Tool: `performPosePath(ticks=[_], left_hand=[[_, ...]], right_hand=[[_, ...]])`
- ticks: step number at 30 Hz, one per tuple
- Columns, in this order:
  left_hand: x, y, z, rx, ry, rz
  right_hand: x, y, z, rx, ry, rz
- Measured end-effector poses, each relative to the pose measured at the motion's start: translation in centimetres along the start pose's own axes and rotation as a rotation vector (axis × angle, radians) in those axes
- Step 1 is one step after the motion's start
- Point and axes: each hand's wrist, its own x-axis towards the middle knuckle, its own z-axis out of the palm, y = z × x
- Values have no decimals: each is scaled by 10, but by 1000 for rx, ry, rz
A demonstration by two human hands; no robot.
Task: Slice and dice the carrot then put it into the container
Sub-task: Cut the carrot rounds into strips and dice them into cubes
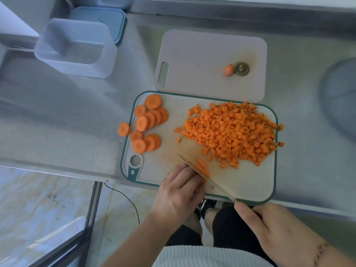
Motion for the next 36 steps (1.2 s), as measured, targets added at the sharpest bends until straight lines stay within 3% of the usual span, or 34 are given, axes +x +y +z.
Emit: performPosePath(ticks=[8,13,18,26,36], left_hand=[[3,-3,-7,-20,-28,30],[0,-2,-9,47,-32,47],[-1,-3,-10,9,-28,53],[2,1,-11,10,-31,67],[-3,0,-14,68,-42,68]], right_hand=[[23,-21,6,16,3,-85],[1,-19,-3,89,-30,-53],[-3,-10,3,9,-22,9],[25,-32,8,68,-6,-70],[-8,-17,3,70,-24,-29]])
